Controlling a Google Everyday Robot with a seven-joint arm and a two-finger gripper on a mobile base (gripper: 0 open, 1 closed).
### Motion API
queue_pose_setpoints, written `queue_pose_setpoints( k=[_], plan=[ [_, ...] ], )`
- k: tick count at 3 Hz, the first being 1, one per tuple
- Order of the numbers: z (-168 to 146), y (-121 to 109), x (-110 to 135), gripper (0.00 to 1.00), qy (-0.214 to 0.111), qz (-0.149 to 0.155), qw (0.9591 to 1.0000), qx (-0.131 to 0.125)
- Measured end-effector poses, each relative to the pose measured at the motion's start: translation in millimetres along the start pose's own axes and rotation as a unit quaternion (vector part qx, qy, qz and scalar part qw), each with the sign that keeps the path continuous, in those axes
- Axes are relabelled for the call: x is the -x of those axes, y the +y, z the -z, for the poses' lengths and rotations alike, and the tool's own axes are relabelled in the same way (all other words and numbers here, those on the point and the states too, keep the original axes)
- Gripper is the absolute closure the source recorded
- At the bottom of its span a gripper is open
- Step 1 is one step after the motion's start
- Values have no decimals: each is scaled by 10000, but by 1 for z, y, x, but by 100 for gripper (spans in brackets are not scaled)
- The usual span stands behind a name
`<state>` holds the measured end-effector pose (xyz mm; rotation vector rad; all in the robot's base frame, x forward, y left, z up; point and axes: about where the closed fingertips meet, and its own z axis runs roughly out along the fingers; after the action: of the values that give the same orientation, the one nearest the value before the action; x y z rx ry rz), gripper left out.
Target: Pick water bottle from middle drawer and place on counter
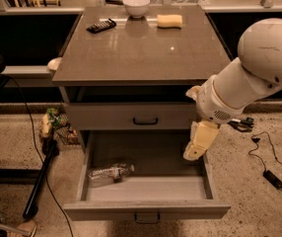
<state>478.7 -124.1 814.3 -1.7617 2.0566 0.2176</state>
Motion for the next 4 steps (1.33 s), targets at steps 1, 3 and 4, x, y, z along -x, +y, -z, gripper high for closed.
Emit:
queue_pose_setpoints(
  k=[1,3,4],
  plan=[
    [-34,3,-2,0,-9,54,10000,45],
    [-168,5,-5,0,-186,40,9988,440],
    [-218,9,-5,0,-381,-6,9966,727]
  ],
)
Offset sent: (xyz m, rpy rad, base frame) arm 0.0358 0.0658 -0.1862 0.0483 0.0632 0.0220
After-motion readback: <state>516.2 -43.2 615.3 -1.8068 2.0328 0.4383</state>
